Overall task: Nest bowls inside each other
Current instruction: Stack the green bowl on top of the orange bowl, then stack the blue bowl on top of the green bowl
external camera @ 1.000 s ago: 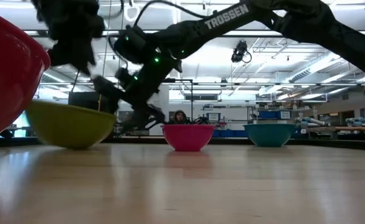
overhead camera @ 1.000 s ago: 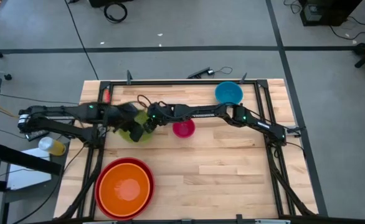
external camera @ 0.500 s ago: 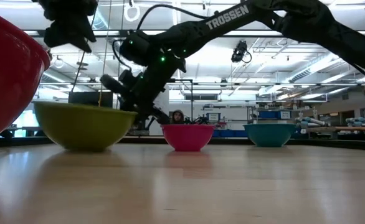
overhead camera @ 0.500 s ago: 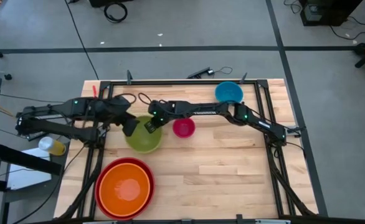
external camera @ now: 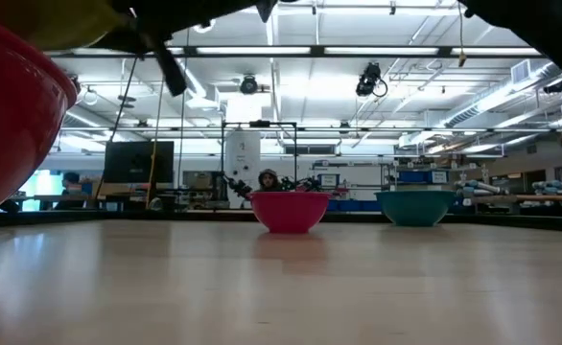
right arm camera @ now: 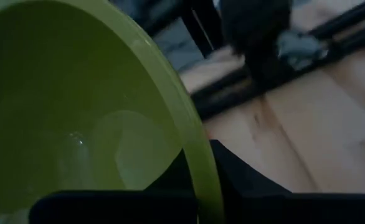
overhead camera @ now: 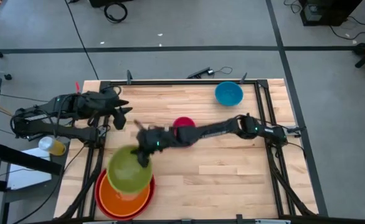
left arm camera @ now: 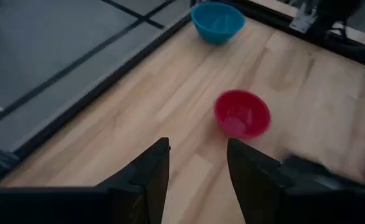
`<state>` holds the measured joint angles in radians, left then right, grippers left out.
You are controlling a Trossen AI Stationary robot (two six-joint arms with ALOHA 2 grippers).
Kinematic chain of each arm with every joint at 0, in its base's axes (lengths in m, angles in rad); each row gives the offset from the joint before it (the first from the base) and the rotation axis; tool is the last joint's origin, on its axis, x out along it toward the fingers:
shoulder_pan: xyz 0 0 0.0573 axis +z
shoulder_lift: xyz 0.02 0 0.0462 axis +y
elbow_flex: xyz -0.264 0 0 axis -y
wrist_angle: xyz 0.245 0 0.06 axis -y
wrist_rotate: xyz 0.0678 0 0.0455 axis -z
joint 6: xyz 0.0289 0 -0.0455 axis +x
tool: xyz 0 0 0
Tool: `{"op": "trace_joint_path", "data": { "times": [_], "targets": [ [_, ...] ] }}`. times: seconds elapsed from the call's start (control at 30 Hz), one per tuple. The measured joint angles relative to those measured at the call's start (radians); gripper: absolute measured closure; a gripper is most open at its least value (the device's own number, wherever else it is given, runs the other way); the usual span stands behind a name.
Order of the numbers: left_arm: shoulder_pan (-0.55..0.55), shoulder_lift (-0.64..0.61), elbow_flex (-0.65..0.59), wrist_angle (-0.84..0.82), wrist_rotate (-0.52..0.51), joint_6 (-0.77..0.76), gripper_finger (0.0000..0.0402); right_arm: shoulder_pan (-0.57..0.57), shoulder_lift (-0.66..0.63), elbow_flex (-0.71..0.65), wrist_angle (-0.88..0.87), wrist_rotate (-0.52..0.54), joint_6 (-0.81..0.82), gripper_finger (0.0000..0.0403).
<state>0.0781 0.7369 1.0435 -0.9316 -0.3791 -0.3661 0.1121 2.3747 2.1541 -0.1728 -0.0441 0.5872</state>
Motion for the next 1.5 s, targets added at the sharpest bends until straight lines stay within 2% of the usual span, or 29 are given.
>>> {"op": "trace_joint_path", "data": {
  "times": [0.1,0.23,0.33,0.43,0.7,0.8,0.87,0.97,1.13,1.23,1.3,1.5],
  "targets": [
    [0.008,0.011,0.0,-0.001,-0.017,0.034,0.024,0.035,0.022,0.001,-0.015,0.049,-0.05,0.0371],
    [0.028,0.037,0.0,0.012,-0.017,0.042,0.024,0.056,0.042,0.002,-0.017,0.111,-0.029,0.0365],
    [0.035,0.06,-0.001,0.017,-0.017,0.011,0.024,0.064,0.047,0.001,-0.033,0.129,-0.028,0.0346],
    [0.037,0.08,-0.001,0.016,-0.015,-0.053,0.0239,0.071,0.046,0.002,-0.032,0.112,-0.046,0.0309],
    [0.037,0.101,-0.001,0.016,-0.015,-0.113,0.0239,0.065,0.045,0.002,-0.058,0.051,-0.056,0.0174],
    [0.037,0.102,-0.001,0.016,-0.013,-0.141,0.0239,0.055,0.025,0.002,-0.133,0.067,-0.035,0.014],
    [0.036,0.103,-0.001,0.016,-0.013,-0.168,0.0239,0.047,-0.008,0.002,-0.217,0.124,-0.035,0.013],
    [0.036,0.112,-0.004,0.025,-0.013,-0.198,0.0239,0.031,-0.07,0.003,-0.378,0.213,-0.082,0.0128],
    [0.036,0.163,-0.052,0.08,-0.013,-0.253,0.0239,-0.028,-0.119,-0.007,-0.671,0.261,-0.204,0.0145],
    [0.036,0.193,-0.082,0.128,-0.014,-0.29,0.0239,-0.08,-0.171,-0.091,-0.75,0.283,-0.231,0.0155],
    [0.036,0.216,-0.088,0.147,-0.016,-0.319,0.0239,-0.113,-0.233,-0.196,-0.739,0.282,-0.239,0.0159],
    [0.036,0.249,-0.088,0.171,-0.011,-0.356,0.0239,-0.225,-0.503,-0.661,-0.593,0.256,-0.221,0.0162]
  ]
}}
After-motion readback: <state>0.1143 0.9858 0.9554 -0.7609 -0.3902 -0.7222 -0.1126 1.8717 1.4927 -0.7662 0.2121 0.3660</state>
